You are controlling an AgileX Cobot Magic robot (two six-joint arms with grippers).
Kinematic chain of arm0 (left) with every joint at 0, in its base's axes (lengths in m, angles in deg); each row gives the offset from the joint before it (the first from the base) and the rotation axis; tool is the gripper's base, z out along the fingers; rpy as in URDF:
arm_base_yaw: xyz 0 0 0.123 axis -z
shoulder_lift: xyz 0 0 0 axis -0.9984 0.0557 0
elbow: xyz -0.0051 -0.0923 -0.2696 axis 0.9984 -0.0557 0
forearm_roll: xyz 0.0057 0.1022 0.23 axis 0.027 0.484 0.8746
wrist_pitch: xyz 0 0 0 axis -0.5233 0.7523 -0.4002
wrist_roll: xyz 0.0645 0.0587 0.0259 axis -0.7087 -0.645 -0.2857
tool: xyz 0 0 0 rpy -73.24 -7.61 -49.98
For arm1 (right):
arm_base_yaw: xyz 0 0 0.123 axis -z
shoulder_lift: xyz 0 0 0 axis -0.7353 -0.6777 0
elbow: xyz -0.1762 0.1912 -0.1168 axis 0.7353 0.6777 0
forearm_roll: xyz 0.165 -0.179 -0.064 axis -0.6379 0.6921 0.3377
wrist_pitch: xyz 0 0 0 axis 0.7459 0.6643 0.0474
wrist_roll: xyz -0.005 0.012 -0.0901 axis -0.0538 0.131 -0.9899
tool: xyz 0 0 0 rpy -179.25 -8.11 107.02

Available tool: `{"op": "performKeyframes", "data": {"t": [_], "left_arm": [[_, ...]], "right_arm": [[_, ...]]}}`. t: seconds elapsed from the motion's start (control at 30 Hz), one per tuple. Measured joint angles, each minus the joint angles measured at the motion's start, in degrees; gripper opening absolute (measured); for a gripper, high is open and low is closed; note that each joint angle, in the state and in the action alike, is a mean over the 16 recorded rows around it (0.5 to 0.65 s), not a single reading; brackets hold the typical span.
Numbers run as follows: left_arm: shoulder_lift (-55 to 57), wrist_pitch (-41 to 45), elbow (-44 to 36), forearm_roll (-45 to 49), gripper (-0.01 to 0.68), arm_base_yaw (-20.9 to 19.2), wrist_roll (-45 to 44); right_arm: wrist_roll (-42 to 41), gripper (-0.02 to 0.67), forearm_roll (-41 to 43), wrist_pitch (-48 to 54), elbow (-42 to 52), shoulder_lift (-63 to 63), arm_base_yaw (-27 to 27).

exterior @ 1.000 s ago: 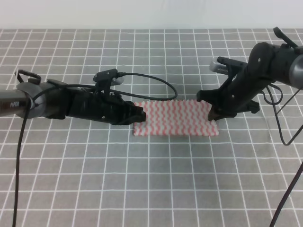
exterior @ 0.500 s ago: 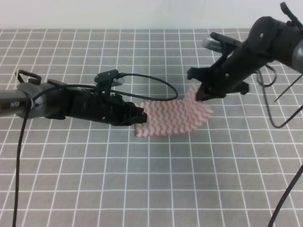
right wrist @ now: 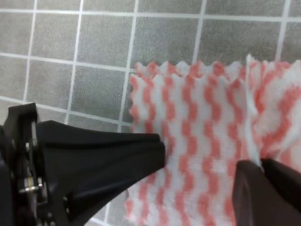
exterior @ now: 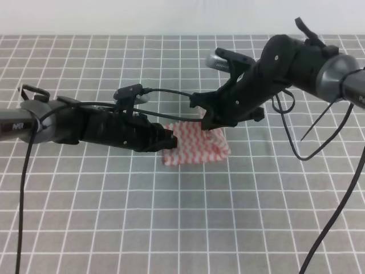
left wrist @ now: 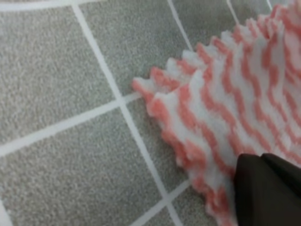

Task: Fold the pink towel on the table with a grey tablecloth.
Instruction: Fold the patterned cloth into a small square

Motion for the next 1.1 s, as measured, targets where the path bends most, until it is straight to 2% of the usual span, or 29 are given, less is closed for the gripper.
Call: {"op": "performKeyframes", "data": {"t": [0.57,1.1], "left_arm": [[-1.79,11.22,-0.05,-0.35,-0.002,-4.85,1.28],[2.60,6.66,-0.10,-3.75,-0.002,-3.19,-0.63]], "right_arm": [[-1.39,-0.012,-0.84,-0.68,0.00,-0.68,-0.55],[-1.60,-0.012,-1.81,-0.77,0.00,-0.68,-0.55]]}}
